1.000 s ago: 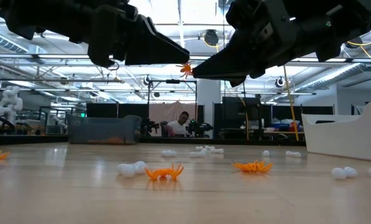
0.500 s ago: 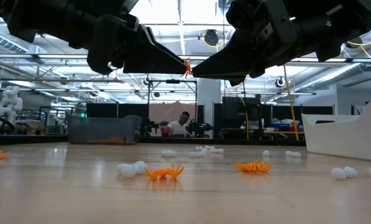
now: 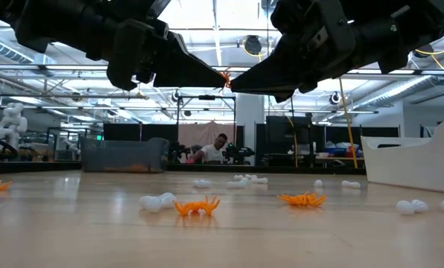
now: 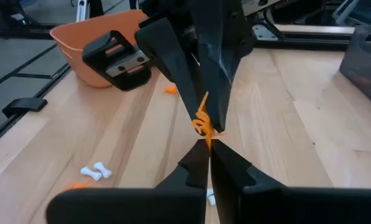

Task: Sort Halloween decoration
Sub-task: Put the orange spider toy into the black bin

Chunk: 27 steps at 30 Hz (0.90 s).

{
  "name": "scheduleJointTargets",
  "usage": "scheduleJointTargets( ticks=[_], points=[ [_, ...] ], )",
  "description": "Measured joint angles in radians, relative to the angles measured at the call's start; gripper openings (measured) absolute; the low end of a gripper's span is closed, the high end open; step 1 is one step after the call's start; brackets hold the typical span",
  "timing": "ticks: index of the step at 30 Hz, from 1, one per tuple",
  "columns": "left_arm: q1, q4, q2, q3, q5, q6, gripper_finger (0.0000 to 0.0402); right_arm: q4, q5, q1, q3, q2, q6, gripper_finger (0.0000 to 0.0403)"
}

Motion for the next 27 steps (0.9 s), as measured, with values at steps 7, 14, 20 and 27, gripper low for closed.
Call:
scheduleJointTargets(
  ticks=[7, 14, 20, 27],
  points=[
    [-0.008, -0.014, 0.000, 0.000, 0.002, -0.001, 0.0003, -0.096, 0.041, 0.002, 0.001, -0.002, 0.004, 0.0058],
    [-0.033, -0.010, -0.044, 0.000, -0.012, -0.044, 0.0003, -0.250, 0.108, 0.002, 0.000, -0.089, -0.009, 0.0131],
    [-0.055, 0.017, -0.171, 0.000, -0.055, -0.233, 0.0003, -0.376, 0.108, 0.019, 0.000, -0.219, -0.011, 0.0152],
    [-0.087, 0.012, -0.248, 0.000, -0.056, -0.469, 0.0003, -0.410, 0.107, 0.105, 0.000, -0.241, -0.005, 0.0148]
  ],
)
